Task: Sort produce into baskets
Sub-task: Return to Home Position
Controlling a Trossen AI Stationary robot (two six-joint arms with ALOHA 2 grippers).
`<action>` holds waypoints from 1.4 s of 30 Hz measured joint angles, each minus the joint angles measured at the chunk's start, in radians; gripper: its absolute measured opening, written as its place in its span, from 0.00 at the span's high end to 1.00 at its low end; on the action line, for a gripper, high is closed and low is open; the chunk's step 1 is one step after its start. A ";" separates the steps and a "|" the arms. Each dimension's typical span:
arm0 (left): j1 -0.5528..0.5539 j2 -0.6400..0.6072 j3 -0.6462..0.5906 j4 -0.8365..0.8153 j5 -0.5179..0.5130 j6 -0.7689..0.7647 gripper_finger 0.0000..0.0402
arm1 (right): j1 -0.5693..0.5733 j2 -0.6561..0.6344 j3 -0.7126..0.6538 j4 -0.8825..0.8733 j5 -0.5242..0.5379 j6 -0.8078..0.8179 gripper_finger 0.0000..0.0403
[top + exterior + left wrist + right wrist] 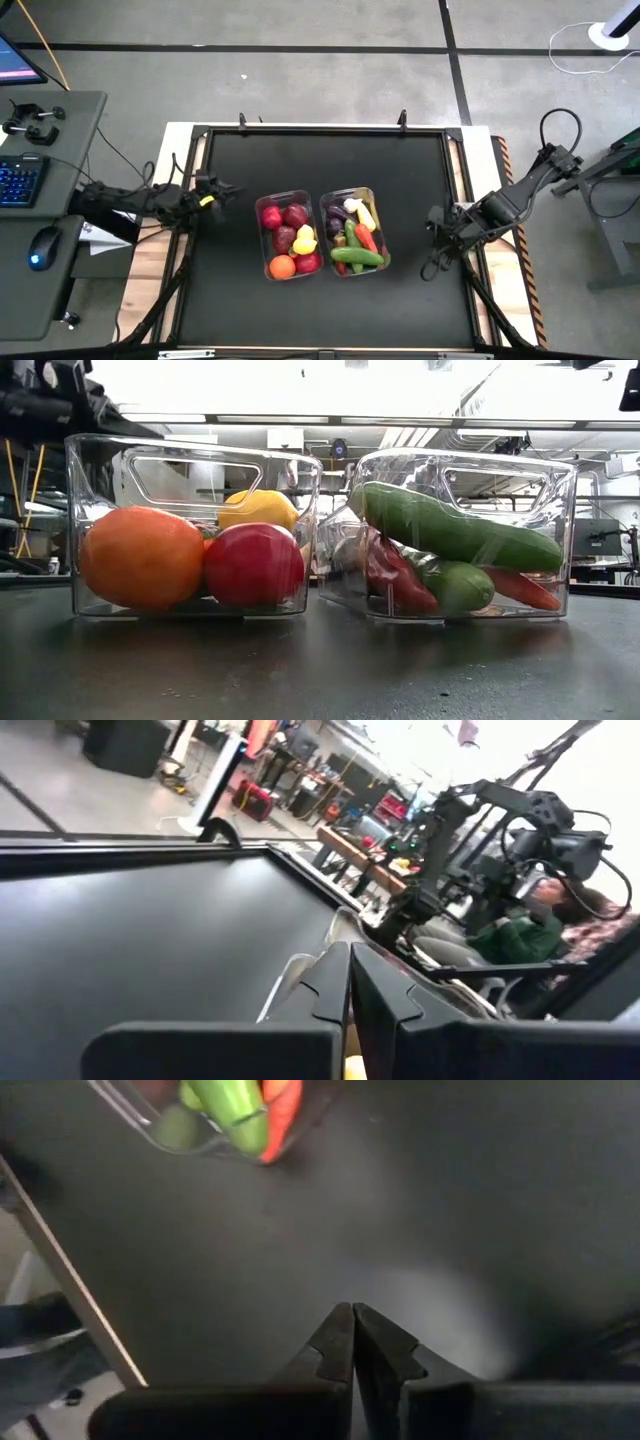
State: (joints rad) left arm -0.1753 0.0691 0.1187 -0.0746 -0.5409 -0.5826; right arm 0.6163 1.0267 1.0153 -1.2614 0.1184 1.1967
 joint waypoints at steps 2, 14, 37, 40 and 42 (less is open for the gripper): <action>0.000 -0.039 -0.027 0.003 0.016 0.009 1.00 | 0.000 0.000 0.000 0.018 0.000 0.003 1.00; 0.117 -0.066 -0.041 0.093 0.197 0.128 1.00 | -0.001 0.000 0.000 0.137 0.032 0.038 1.00; 0.196 -0.012 -0.107 0.095 0.466 0.196 1.00 | 0.000 -0.049 -0.011 0.307 0.180 -0.342 1.00; 0.196 -0.010 -0.107 0.095 0.466 0.226 1.00 | 0.002 -0.138 -0.082 0.337 0.188 -0.369 1.00; 0.196 -0.010 -0.107 0.095 0.466 0.226 1.00 | 0.002 -0.226 -0.159 0.385 0.190 -0.375 1.00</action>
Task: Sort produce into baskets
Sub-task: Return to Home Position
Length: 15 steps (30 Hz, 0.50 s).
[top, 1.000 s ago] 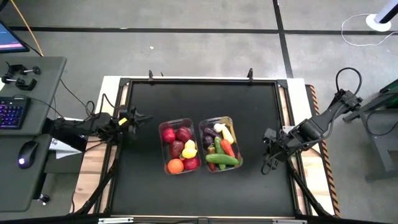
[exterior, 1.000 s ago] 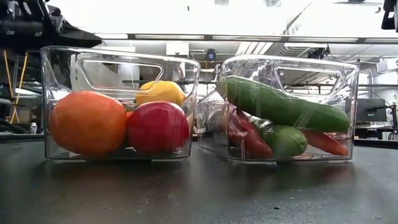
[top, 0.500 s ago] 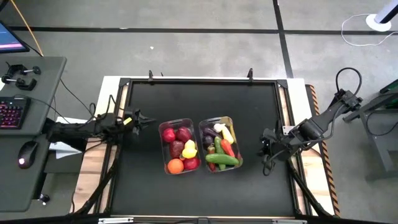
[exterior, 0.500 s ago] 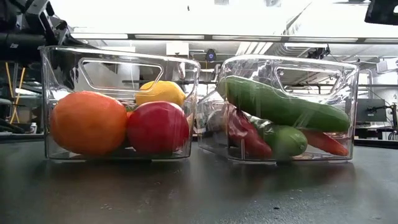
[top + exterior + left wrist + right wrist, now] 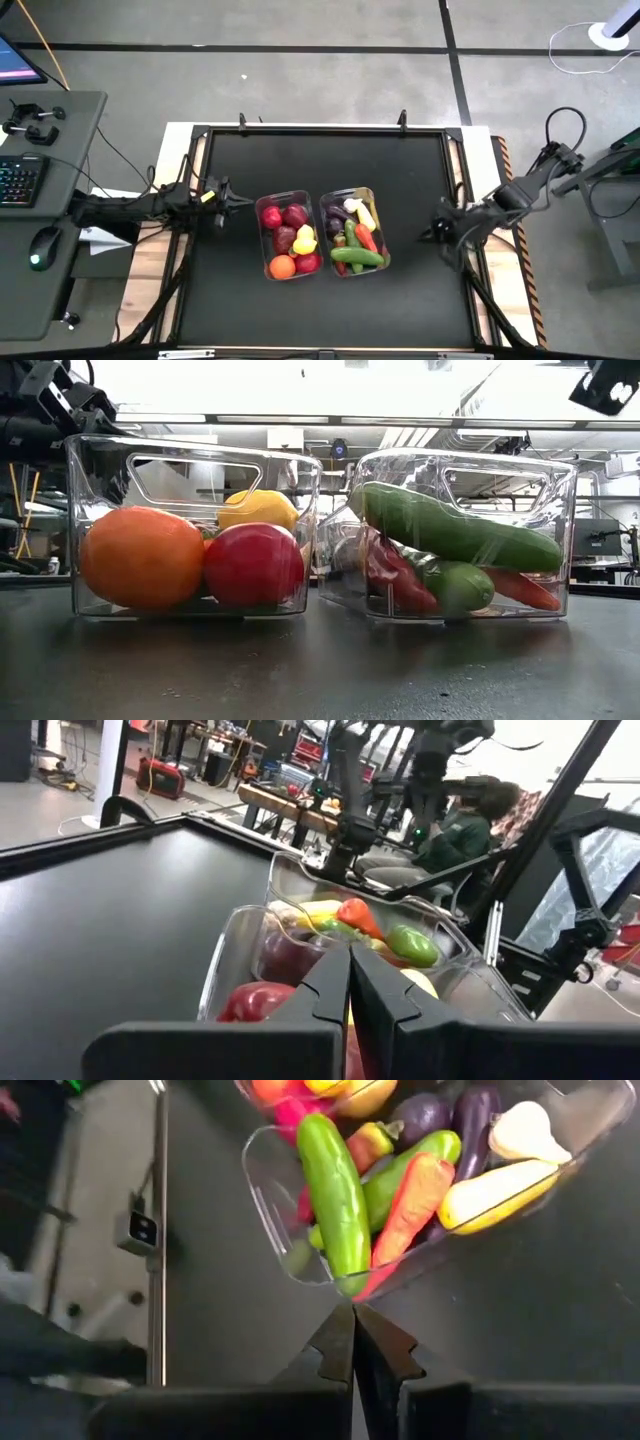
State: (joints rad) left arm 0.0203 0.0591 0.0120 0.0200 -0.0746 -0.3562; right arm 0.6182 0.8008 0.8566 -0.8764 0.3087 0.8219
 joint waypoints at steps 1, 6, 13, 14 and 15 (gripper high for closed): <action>0.000 0.000 0.000 0.000 0.000 0.000 1.00 | 0.001 -0.050 -0.046 0.025 0.010 -0.001 1.00; 0.000 0.000 0.000 0.000 0.000 0.001 1.00 | -0.002 -0.313 -0.309 0.303 0.120 -0.096 1.00; 0.000 0.000 0.000 0.000 0.000 0.001 1.00 | -0.192 -0.618 -0.577 0.718 0.125 -0.371 1.00; 0.000 0.000 0.000 0.000 0.000 0.001 1.00 | -0.230 -0.650 -0.594 0.741 0.089 -0.394 1.00; 0.000 0.000 0.000 0.000 0.000 0.001 1.00 | -0.269 -0.679 -0.606 0.757 0.054 -0.412 1.00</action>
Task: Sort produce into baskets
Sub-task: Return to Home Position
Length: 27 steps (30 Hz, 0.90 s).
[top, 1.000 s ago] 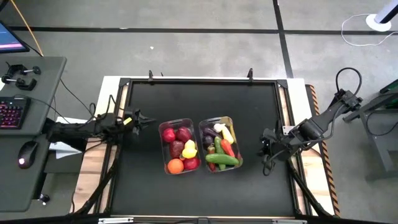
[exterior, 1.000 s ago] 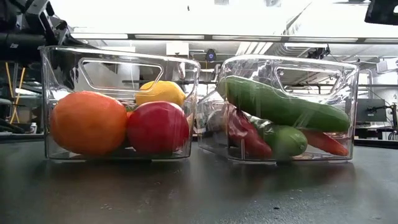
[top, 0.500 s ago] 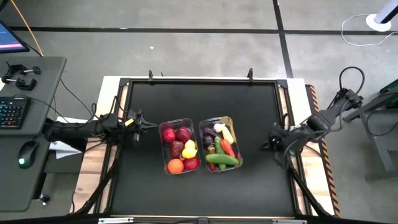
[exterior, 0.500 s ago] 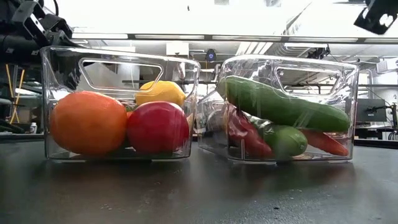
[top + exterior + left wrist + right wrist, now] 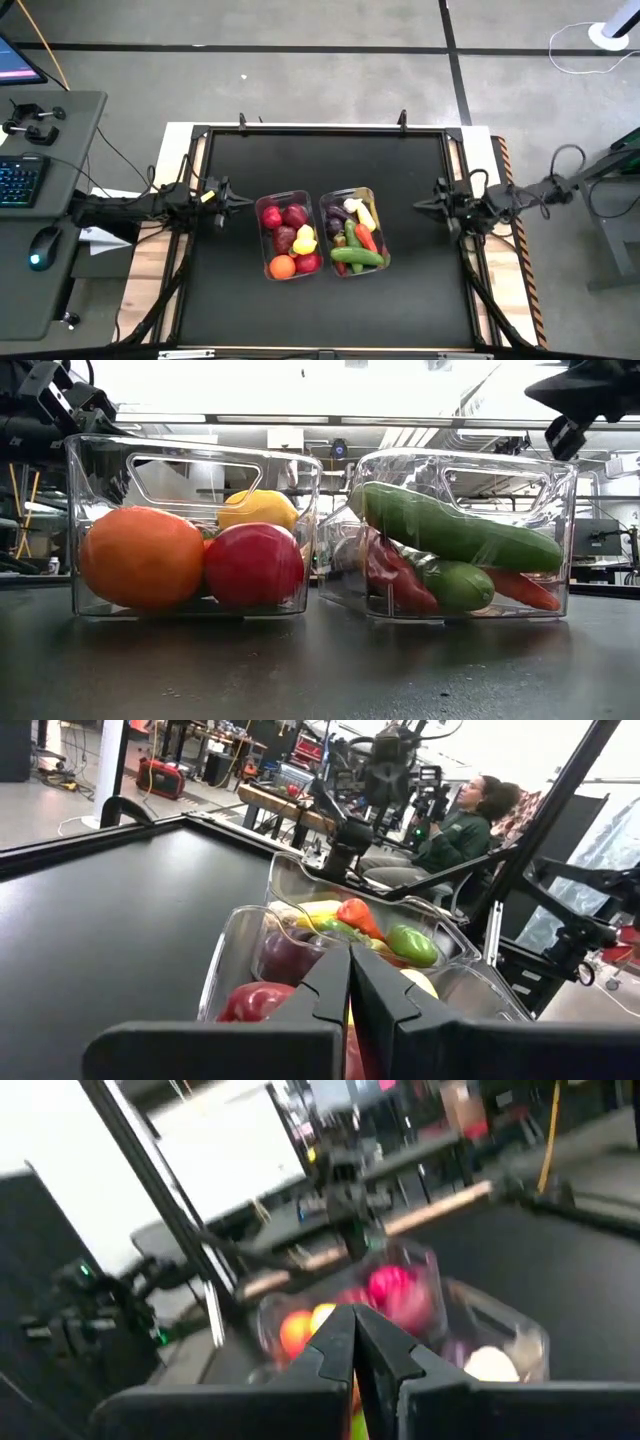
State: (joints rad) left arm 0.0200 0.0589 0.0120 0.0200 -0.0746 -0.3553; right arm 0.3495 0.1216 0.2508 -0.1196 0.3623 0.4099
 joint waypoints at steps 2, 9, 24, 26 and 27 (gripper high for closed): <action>0.000 0.000 0.000 0.000 0.000 0.000 1.00 | -0.075 -0.046 -0.022 0.021 -0.087 -0.025 1.00; 0.000 0.000 0.000 0.000 0.000 0.000 1.00 | -0.276 -0.088 -0.066 0.021 -0.299 -0.106 1.00; 0.000 0.000 0.000 0.000 0.000 0.000 1.00 | -0.330 -0.088 -0.241 0.161 -0.427 -0.216 1.00; 0.000 0.000 0.000 0.000 0.000 0.000 1.00 | -0.330 -0.092 -0.241 0.165 -0.430 -0.254 1.00; 0.000 0.000 0.000 0.001 0.000 0.000 1.00 | -0.330 -0.092 -0.241 0.170 -0.431 -0.268 1.00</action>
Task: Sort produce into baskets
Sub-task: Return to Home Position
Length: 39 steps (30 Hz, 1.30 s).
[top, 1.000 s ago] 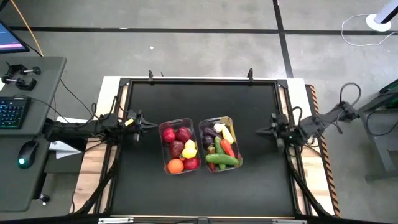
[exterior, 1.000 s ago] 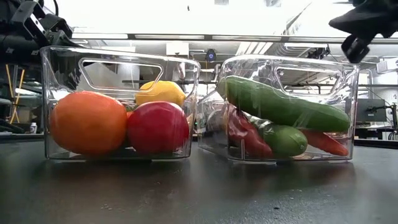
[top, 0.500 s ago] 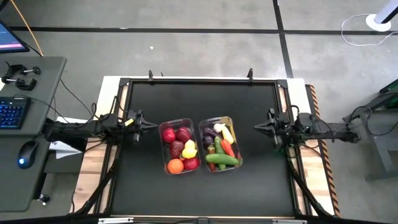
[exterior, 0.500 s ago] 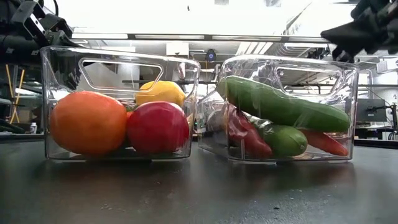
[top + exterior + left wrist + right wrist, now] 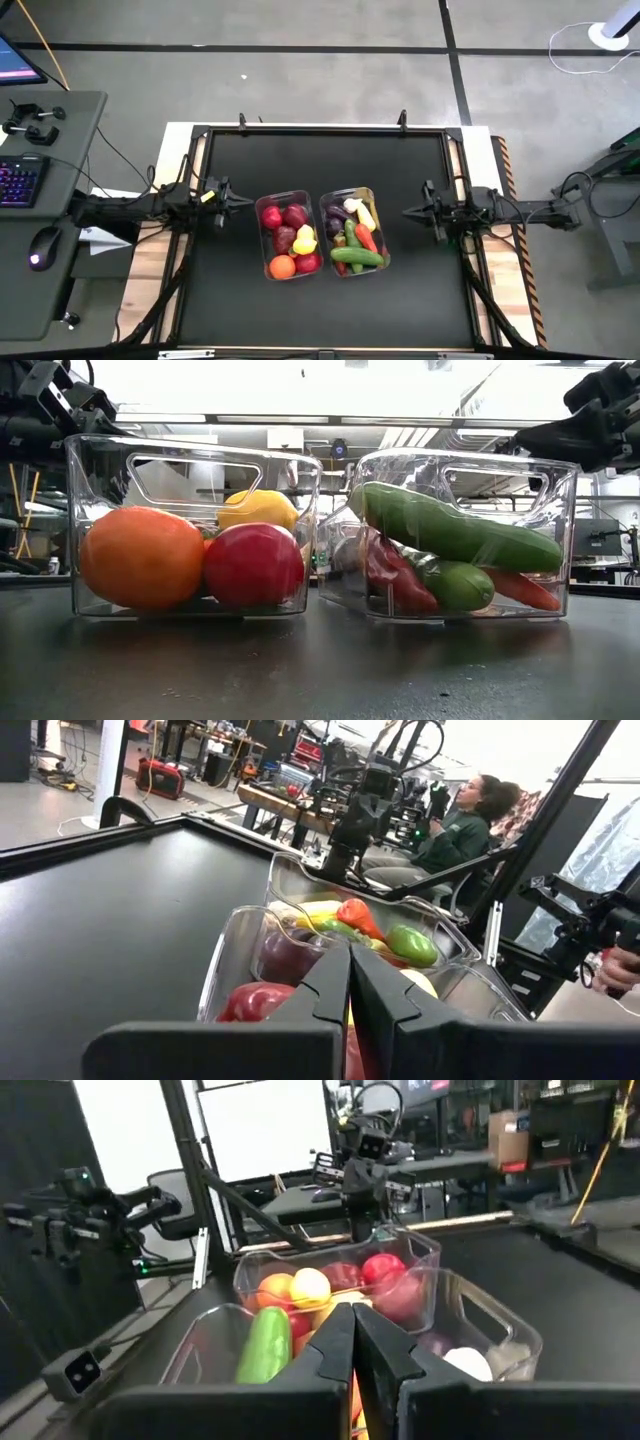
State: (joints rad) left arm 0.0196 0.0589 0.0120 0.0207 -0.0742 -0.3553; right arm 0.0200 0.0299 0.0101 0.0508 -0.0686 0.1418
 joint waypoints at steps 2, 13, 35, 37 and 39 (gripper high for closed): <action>0.000 0.000 0.000 0.000 0.000 0.000 1.00 | 0.000 0.000 0.000 -0.005 0.020 -0.002 1.00; 0.000 0.000 0.000 0.000 0.000 0.000 1.00 | 0.000 0.003 0.000 -0.036 0.084 0.172 1.00; 0.000 0.000 0.000 0.000 0.000 0.002 1.00 | 0.000 0.003 0.000 -0.038 0.084 0.172 1.00; -0.001 -0.005 0.000 -0.002 0.006 0.095 1.00 | 0.000 0.003 0.001 -0.038 0.084 0.172 1.00; -0.012 -0.040 0.000 -0.007 0.025 0.246 1.00 | 0.000 0.003 0.001 -0.039 0.084 0.172 1.00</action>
State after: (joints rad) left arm 0.0078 0.0189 0.0120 0.0139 -0.0496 -0.1094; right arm 0.0200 0.0330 0.0109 0.0120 0.0151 0.3138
